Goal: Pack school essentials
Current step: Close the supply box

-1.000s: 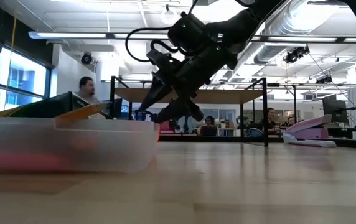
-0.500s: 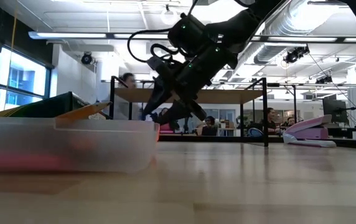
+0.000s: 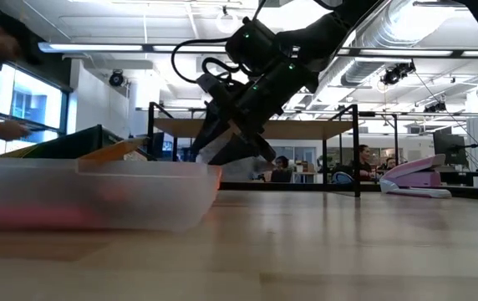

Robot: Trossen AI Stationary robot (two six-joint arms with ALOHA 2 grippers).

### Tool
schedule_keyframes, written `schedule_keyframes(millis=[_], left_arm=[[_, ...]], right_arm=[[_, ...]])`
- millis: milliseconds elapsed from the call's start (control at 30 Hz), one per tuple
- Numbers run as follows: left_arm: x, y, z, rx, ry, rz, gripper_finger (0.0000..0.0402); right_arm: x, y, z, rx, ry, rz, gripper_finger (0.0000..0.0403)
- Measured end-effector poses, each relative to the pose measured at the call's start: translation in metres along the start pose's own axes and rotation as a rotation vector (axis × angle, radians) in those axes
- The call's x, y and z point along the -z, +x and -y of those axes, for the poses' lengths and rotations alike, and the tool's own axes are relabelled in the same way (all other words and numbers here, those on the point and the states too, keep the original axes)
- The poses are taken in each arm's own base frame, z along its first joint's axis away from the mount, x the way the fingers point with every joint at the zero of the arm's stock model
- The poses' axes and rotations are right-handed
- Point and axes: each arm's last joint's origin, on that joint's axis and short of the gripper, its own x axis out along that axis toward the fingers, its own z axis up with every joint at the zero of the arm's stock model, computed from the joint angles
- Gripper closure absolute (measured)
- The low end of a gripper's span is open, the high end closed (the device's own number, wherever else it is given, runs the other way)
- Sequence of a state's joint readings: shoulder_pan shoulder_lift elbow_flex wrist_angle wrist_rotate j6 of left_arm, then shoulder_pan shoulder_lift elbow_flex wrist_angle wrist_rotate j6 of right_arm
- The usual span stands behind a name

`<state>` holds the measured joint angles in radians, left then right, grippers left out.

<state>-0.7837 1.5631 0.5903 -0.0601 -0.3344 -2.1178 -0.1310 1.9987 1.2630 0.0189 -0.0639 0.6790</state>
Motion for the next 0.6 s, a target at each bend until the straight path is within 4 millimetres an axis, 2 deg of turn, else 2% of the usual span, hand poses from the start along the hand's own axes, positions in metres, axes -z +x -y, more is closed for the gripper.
schedule_keyframes(millis=[600], left_arm=[[-0.013, 0.004, 0.007, 0.011, 0.004, 0.041, 0.0243]], right_arm=[[0.007, 0.000, -0.004, -0.027, 0.010, -0.062, 0.0201]])
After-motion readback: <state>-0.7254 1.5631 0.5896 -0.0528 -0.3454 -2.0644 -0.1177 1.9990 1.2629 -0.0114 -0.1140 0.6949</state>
